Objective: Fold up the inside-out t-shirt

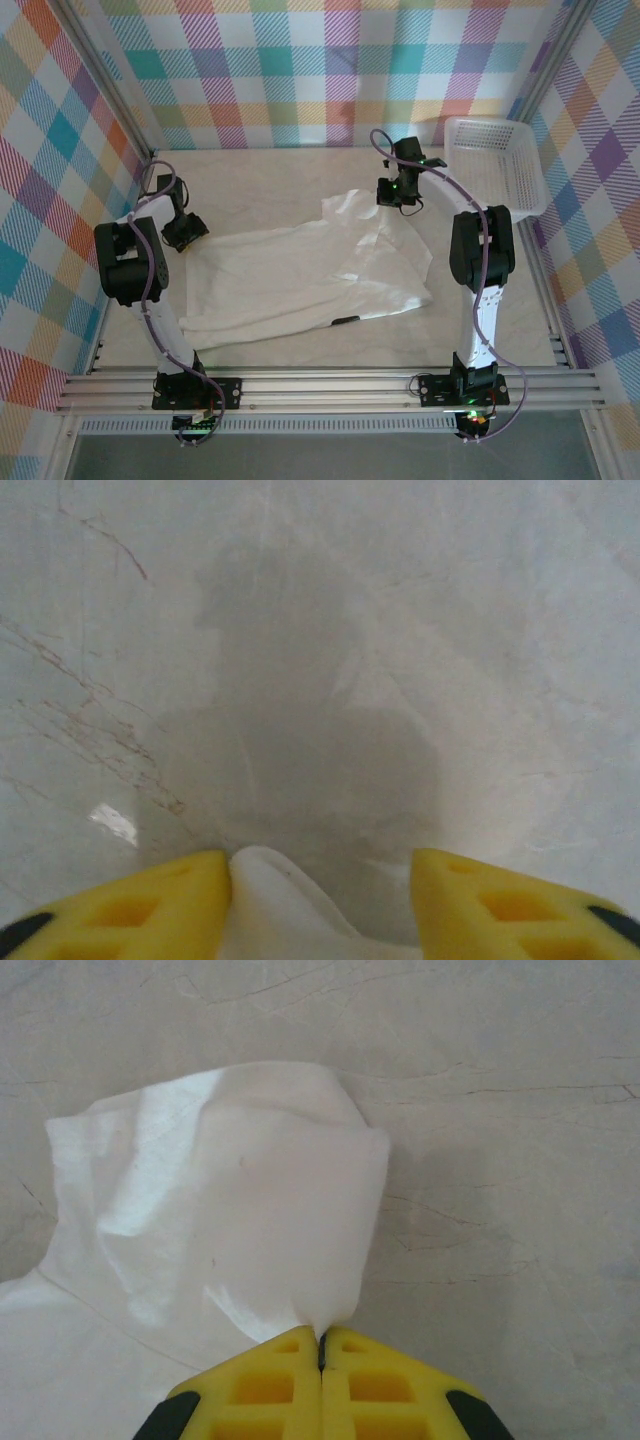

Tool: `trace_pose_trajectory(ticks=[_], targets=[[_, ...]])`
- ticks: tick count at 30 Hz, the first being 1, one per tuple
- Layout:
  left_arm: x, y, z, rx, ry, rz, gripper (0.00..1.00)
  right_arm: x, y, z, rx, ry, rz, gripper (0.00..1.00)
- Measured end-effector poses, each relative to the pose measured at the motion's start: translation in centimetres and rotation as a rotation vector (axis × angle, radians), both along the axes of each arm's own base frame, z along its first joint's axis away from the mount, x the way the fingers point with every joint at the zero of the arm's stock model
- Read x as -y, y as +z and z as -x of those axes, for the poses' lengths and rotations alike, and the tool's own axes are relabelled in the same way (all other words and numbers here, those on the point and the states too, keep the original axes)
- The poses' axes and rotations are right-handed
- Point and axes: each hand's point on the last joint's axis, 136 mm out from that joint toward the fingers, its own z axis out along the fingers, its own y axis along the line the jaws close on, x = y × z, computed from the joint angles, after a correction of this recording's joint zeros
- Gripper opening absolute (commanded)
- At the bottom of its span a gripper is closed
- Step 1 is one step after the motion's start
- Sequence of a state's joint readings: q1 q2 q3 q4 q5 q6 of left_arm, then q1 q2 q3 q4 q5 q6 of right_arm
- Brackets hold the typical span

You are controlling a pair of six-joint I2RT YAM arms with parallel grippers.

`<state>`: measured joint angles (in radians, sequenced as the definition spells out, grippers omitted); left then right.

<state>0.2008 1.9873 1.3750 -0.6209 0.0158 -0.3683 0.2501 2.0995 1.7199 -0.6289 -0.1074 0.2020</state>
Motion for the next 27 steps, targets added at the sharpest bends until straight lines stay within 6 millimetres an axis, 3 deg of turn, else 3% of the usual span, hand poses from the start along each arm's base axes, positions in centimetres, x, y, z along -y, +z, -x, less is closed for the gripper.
trace_pose_trajectory(ticks=[4, 8, 15, 22, 27], targets=[[0.0, -0.2, -0.2, -0.009, -0.006, 0.006, 0.00, 0.1, 0.0, 0.0, -0.002, -0.009, -0.002, 0.00], [-0.4, 0.6, -0.9, -0.015, -0.003, -0.009, 0.00, 1.1, -0.5, -0.1, -0.013, -0.070, 0.001, 0.00], [-1.2, 2.2, -1.6, -0.007, 0.001, -0.038, 0.00, 5.4, -3.9, 2.1, -0.117, -0.181, 0.015, 0.00], [-1.6, 2.7, -0.6, -0.060, 0.023, -0.056, 0.00, 4.6, -2.6, 1.4, -0.098, -0.174, -0.032, 0.00], [-1.6, 4.1, 0.2, -0.054, 0.055, -0.063, 0.00, 4.4, 0.1, 0.8, -0.047, -0.172, -0.054, 0.01]])
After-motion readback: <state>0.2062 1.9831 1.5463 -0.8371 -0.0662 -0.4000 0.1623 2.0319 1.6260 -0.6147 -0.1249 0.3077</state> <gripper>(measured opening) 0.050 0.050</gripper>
